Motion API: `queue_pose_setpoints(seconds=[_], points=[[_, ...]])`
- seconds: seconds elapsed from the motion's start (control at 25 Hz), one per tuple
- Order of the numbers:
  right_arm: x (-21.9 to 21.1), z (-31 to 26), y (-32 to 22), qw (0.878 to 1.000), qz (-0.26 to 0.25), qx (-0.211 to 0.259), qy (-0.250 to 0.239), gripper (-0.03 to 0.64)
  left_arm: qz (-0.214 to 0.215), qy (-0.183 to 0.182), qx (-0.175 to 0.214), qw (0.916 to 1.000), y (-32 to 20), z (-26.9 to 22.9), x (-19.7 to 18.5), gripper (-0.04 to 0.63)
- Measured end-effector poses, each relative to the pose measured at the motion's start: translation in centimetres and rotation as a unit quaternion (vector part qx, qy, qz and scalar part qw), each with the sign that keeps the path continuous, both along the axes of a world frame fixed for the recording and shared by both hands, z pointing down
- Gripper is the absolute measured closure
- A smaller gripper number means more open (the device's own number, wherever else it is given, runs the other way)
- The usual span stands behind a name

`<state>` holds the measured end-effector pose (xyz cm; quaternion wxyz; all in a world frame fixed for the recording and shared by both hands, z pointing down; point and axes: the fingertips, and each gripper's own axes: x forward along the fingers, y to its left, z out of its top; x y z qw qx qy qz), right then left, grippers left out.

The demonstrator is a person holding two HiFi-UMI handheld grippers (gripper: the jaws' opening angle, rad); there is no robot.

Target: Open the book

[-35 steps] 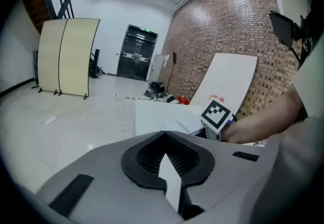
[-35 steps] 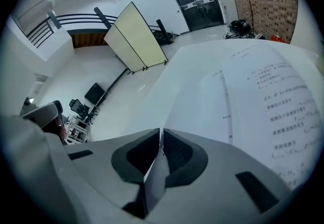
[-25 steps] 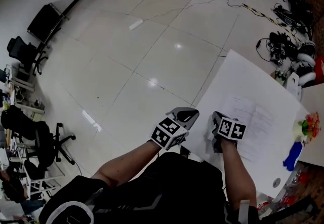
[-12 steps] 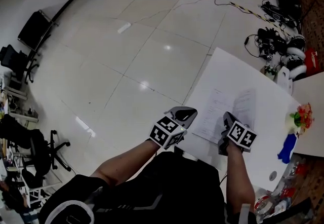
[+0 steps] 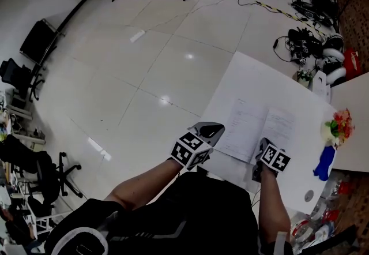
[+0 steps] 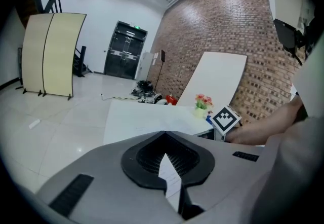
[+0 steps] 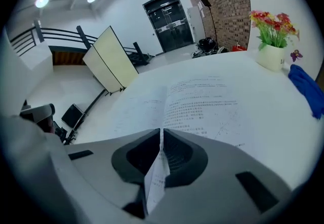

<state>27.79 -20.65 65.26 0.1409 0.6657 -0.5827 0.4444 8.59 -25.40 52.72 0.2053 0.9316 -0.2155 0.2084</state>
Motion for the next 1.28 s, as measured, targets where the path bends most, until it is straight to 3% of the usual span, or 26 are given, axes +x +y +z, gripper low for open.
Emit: queue_pose_setpoints(seconds=[0.32, 0.64, 1.0, 1.28], points=[[0.3, -0.8, 1.1, 0.999, -0.032, 0.011, -0.006, 0.606, -0.013, 0.000, 0.004, 0.9999, 1.2, -1.0, 1.5, 0.594], [1.8, -2.2, 2.5, 0.999, -0.031, 0.024, -0.003, 0.606, -0.012, -0.003, 0.000, 0.9999, 2.5, -0.9, 3.0, 0.594], [3.4, -7.4, 3.2, 0.994, -0.053, 0.088, 0.022, 0.606, -0.027, 0.009, 0.002, 0.9996, 2.6, -1.9, 5.1, 0.594], [5.1, -14.0, 4.0, 0.979, -0.098, 0.172, 0.038, 0.606, -0.065, 0.023, 0.014, 0.9975, 3.9, -4.4, 5.6, 0.594]])
